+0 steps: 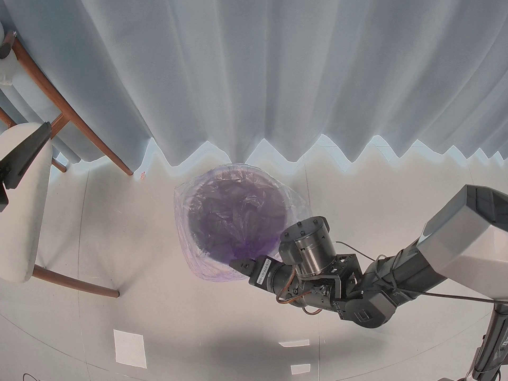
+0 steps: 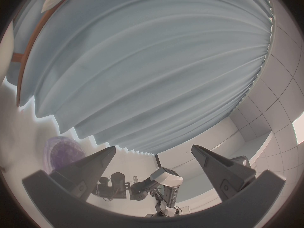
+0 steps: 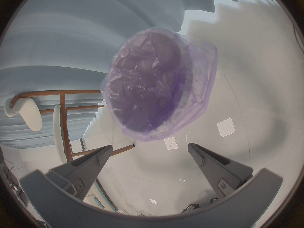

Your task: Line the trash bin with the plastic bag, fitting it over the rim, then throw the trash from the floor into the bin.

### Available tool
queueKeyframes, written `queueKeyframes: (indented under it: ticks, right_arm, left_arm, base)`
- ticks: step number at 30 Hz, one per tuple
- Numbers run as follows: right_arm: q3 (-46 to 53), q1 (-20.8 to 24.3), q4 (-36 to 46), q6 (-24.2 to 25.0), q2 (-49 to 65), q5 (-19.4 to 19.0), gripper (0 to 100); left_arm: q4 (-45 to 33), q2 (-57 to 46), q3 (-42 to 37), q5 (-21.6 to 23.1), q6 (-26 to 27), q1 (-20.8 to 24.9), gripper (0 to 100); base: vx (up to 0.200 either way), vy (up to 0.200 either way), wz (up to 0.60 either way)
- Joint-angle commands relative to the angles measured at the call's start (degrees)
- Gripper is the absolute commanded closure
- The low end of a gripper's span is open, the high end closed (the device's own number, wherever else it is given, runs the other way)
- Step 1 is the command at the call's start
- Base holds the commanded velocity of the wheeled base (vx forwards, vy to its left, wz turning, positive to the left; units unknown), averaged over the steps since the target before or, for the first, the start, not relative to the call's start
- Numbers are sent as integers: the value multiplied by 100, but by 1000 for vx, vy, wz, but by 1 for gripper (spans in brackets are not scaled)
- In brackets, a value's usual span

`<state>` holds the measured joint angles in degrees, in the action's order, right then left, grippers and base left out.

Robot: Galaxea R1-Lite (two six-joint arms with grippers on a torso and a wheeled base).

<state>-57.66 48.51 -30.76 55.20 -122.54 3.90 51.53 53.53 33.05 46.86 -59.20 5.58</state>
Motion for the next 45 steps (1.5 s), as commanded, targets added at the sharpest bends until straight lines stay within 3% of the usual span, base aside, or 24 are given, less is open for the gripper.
queueKeyframes:
  ticks: [1,7,13,22,29,45]
  right_arm:
    - [-527,-122,351,35,-288,49,0]
    - [-914,-272,711,52,-376,49,0]
    - [-1327,-447,738,26,-534,58,0]
    - [-2030,-693,834,-36,-1158,102,0]
    - [-2698,-693,1186,-18,-1475,111,0]
    - [-2926,-702,975,-44,-2125,287,0]
  left_arm:
    - [-20,-123,-229,236,14,57,0]
    - [-3,-326,-624,1150,40,-49,0]
    - [-38,-36,-686,1167,391,-84,0]
    - [6,465,-273,851,471,-136,0]
    - [15,272,-290,877,462,-49,0]
    - [24,228,-308,877,462,-31,0]
  base:
    - [0,0,0]
    - [0,0,0]
    - [0,0,0]
    - [0,0,0]
    - [0,0,0]
    - [0,0,0]
